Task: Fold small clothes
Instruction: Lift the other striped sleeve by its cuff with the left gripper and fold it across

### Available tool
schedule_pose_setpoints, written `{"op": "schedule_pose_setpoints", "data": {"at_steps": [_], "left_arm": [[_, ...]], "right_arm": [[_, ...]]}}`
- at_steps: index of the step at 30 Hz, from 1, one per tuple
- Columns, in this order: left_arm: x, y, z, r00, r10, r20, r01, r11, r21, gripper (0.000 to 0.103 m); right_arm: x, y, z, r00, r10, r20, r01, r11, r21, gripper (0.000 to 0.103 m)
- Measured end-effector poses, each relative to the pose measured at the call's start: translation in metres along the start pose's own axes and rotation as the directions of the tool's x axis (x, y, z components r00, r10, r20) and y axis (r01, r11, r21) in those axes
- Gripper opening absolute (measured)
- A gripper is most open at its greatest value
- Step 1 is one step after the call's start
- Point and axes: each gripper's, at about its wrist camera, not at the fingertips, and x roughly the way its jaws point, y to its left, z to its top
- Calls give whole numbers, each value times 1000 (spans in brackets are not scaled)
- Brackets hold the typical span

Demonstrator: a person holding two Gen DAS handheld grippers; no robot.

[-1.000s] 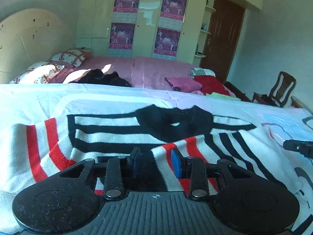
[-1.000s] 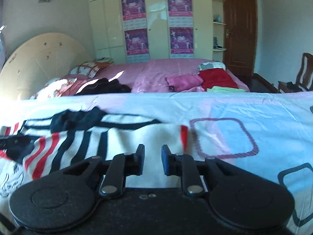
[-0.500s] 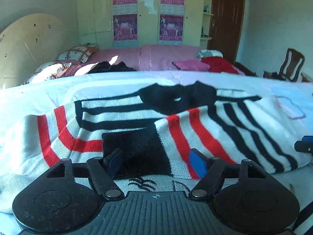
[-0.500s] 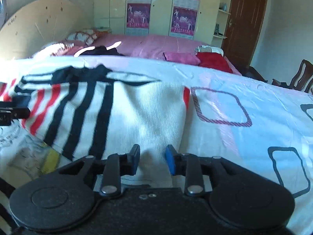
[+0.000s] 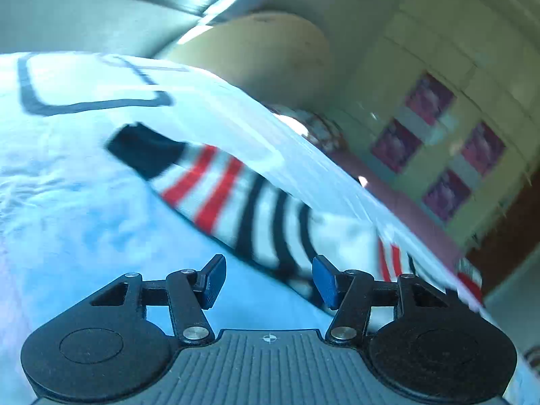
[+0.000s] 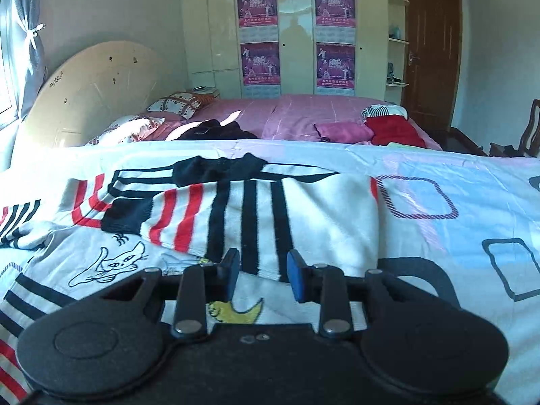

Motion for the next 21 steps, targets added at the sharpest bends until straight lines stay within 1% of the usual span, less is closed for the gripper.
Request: {"op": "schedule_pose_setpoints", "data": {"at_steps": [2,4,5,6,7,8,9,10,11,14,17,19,20,21], "left_arm": [[16,40,22,1000,12,3,-12,990,-138,57],[32,67,39,999,29,14,-26,979,-202,56],[42,79,46,999,40,8,-37,973,-227,56],[52,91,52,1000,25,-3,-24,963,-268,56],[60,101,56,1000,-2,-10,-1,956,-294,53],[70,104,60,1000,-8,-16,3,957,-291,44],[78,107,64,1000,-2,-26,-6,958,-288,39],[87,110,66,999,-15,-30,5,953,-303,34],[95,113,68,999,-42,-29,31,945,-325,32],[112,118,74,996,-90,-16,81,944,-320,31],[124,115,78,993,-116,3,111,951,-288,31],[126,115,79,993,-116,20,118,958,-263,30],[129,114,81,994,-107,23,110,964,-244,24],[130,114,81,995,-94,25,97,965,-245,15]], "right_arm": [[3,18,2,1000,4,-11,-4,1000,-19,33],[7,34,4,1000,0,-16,-1,999,-39,33],[9,42,5,1000,-2,-16,2,999,-48,33],[11,49,7,1000,-4,-17,3,998,-55,33],[13,56,8,1000,-5,-17,4,998,-58,33],[15,62,9,1000,-7,-17,6,998,-59,34],[17,67,10,1000,-8,-17,7,998,-60,34],[19,73,11,1000,-10,-17,9,998,-59,35],[21,78,12,1000,-12,-16,11,998,-60,35],[25,92,13,1000,-21,-21,20,997,-73,37],[30,101,13,999,-35,-27,32,995,-97,38],[33,103,12,999,-39,-33,36,995,-95,38],[34,103,12,998,-41,-38,38,995,-88,38],[36,101,12,998,-42,-43,39,996,-74,38]]}}
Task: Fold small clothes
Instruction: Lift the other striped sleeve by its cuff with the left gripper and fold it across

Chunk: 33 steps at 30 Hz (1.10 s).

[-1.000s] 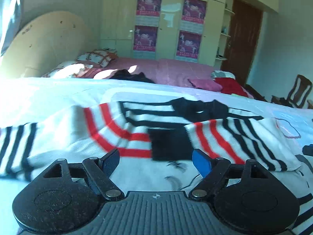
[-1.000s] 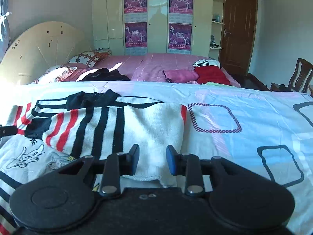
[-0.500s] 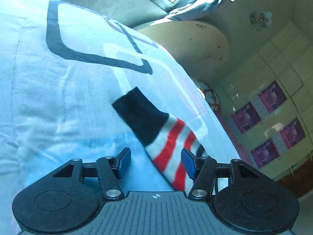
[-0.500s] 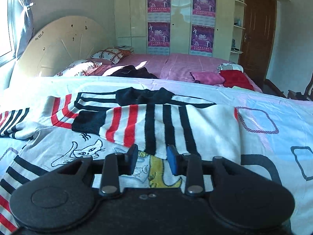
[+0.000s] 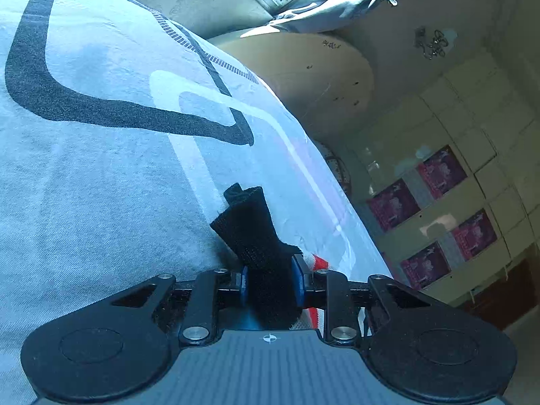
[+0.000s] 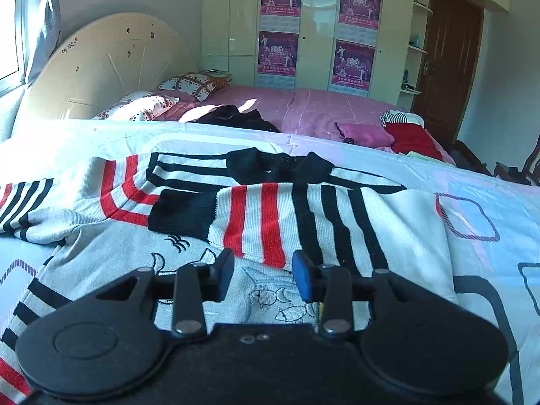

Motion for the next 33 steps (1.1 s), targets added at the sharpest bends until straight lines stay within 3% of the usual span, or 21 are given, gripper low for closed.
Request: {"op": "schedule_pose_setpoints", "data": {"at_steps": [2,7,10,13,15,17,19,25,33], "left_arm": [[0,4,2,1000,-3,20,4,999,-48,11],[-9,-13,2,998,-36,52,36,999,-3,10],[-24,-47,2,990,-123,64,118,990,84,10],[-43,-94,-15,979,-202,39,190,960,203,10],[-49,-128,-40,970,-243,-15,239,936,258,10],[-47,-159,-75,970,-236,-66,244,906,345,10],[-46,-183,-105,956,-265,-124,292,894,341,10],[-44,-267,-209,932,-242,-269,348,804,481,10],[-48,-337,-298,896,-238,-374,422,718,554,10]], "right_arm": [[3,-4,-2,1000,-12,-6,12,1000,23,38],[10,-21,-9,998,-61,-24,63,995,74,38],[16,-33,-14,996,-82,-29,84,992,93,38],[21,-47,-15,995,-99,-31,102,988,118,38],[25,-57,-14,994,-105,-27,108,985,137,38],[29,-68,-13,994,-108,-27,111,981,162,38],[30,-78,-13,994,-107,-27,110,977,184,38],[22,-106,-15,995,-103,-16,104,976,193,38],[10,-149,-23,992,-121,-18,122,967,224,38]]}}
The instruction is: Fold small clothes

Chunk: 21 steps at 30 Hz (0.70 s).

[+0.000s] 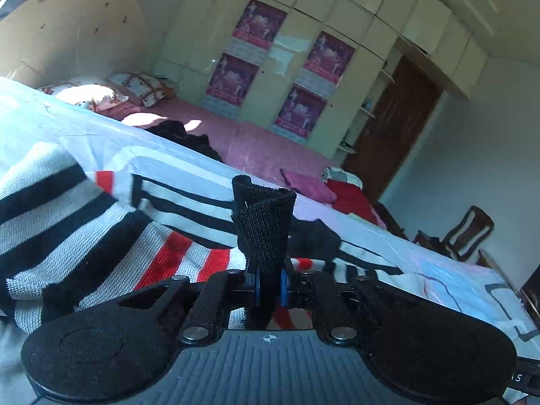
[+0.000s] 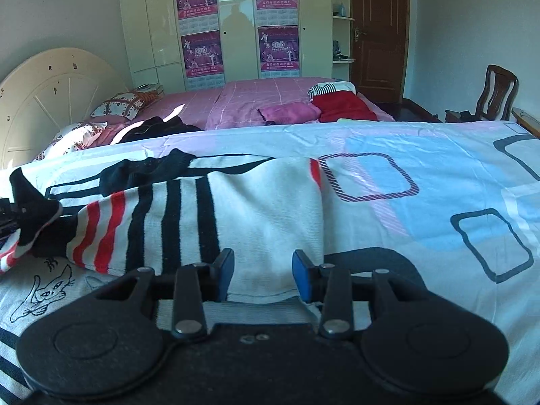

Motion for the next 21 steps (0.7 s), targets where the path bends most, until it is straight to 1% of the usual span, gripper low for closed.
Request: {"op": "schedule_pose_setpoints", "data": {"at_steps": [1,2,3,4,5,6,7,8,10,12,13,15,16,17,19,20,21], "left_arm": [[6,-10,-2,1000,-1,-16,1,1000,19,10],[15,-21,-5,999,-4,-50,6,999,35,11],[24,-29,-9,996,-2,-91,7,999,50,11],[32,-38,-13,990,10,-138,0,997,71,14],[36,-47,-17,987,16,-162,-1,995,96,37],[29,-51,-20,990,-8,-144,24,994,109,53],[18,-54,-20,993,-39,-112,52,992,114,81],[4,-58,-21,997,-40,-73,49,991,123,85],[-21,-56,-21,999,-3,-38,9,989,150,85],[-54,-37,-22,999,52,7,-52,991,127,84],[-70,-25,-24,995,96,21,-98,988,117,84],[-98,5,-25,979,198,58,-203,972,116,84],[-108,21,-26,966,249,65,-256,958,129,80],[-116,36,-26,950,303,68,-310,941,139,76],[-123,66,-22,928,371,46,-373,919,129,76],[-122,79,-19,920,391,35,-392,912,120,76],[-119,91,-15,916,400,21,-399,909,118,76]], "right_arm": [[-1,-6,0,1000,-5,0,5,1000,8,38],[-2,-12,0,1000,-8,-1,8,1000,16,39],[-2,-17,0,1000,-12,-5,12,1000,23,39],[-3,-22,-1,1000,-15,-8,15,999,30,39],[-4,-27,-1,1000,-15,-8,15,999,37,39],[-4,-30,-1,1000,-15,-7,15,999,44,39],[-5,-34,0,1000,-14,-4,14,999,50,40],[-6,-36,0,1000,-14,-1,14,998,54,40],[-6,-38,1,1000,-4,5,3,997,71,40],[-4,-36,2,999,35,8,-36,995,94,41],[-4,-32,2,998,60,11,-61,993,104,41],[0,-18,2,991,135,8,-135,984,115,37],[4,-10,1,984,176,3,-175,977,123,37],[9,2,1,975,223,-3,-220,965,140,37],[21,25,2,954,301,-21,-293,941,172,37],[27,36,2,943,332,-31,-321,929,186,39],[33,46,3,935,352,-39,-338,921,193,39]]}}
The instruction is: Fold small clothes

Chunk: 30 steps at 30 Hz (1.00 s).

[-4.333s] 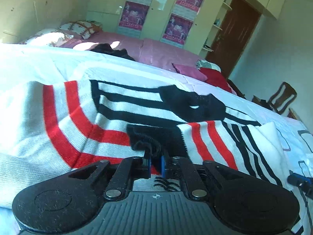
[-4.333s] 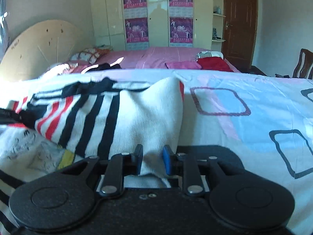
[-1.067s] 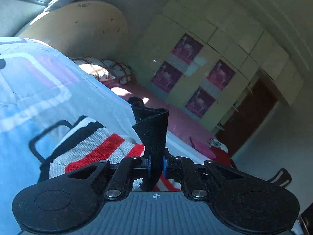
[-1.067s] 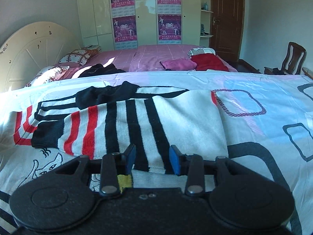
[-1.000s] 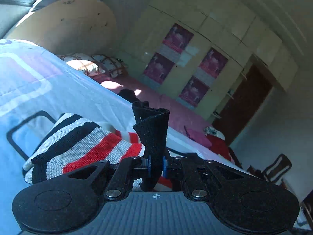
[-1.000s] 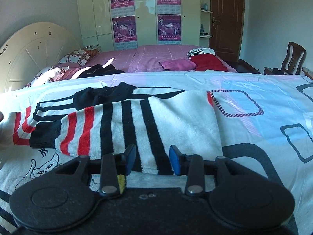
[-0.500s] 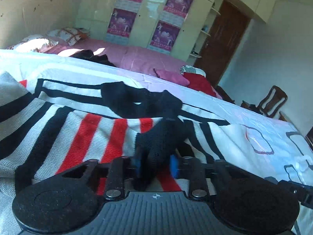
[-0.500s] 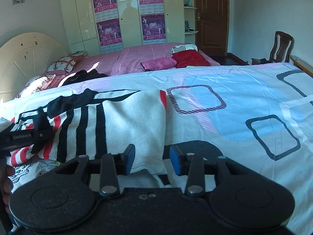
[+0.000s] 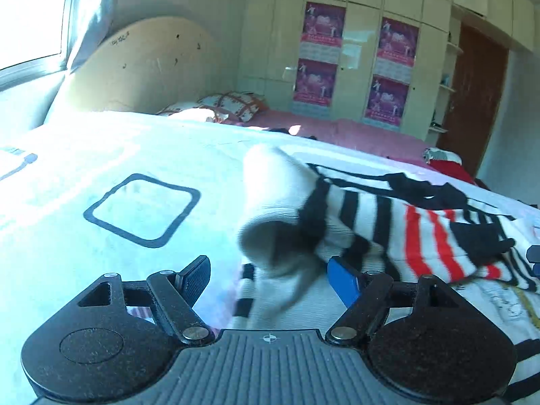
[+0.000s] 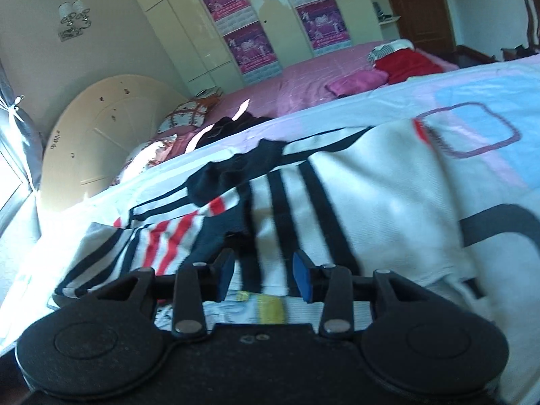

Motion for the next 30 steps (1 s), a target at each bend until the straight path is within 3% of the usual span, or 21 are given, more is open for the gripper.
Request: {"op": "schedule_pose_setpoints", "data": {"at_steps": [7,8,9,10,12,16,20,27,30], "left_arm": [[28,26,14,995,-79,-66,79,997,-3,76],[30,27,14,993,-95,-67,95,995,-3,76],[27,27,13,992,-106,-63,107,994,11,76],[28,25,12,992,-106,-68,108,994,32,76],[35,22,14,995,-65,-80,68,997,29,76],[35,40,14,994,-91,-66,89,995,-37,76],[41,32,14,994,-82,-68,81,997,-22,76],[48,23,18,993,-84,-82,84,996,-4,76],[47,17,21,991,-82,-105,89,994,66,76]], "right_arm": [[48,28,5,999,-29,-39,32,998,54,46],[51,32,7,998,-42,-40,44,998,38,35],[53,37,9,998,-54,-45,55,998,10,9],[54,41,10,997,-62,-42,61,998,-14,7],[44,50,15,997,-71,12,72,995,-66,7],[14,42,28,978,-149,145,166,980,-108,7],[22,2,31,977,-199,76,202,979,-34,7],[15,1,25,981,-155,119,166,982,-88,7],[34,-13,23,976,-216,19,217,972,-93,12]]}}
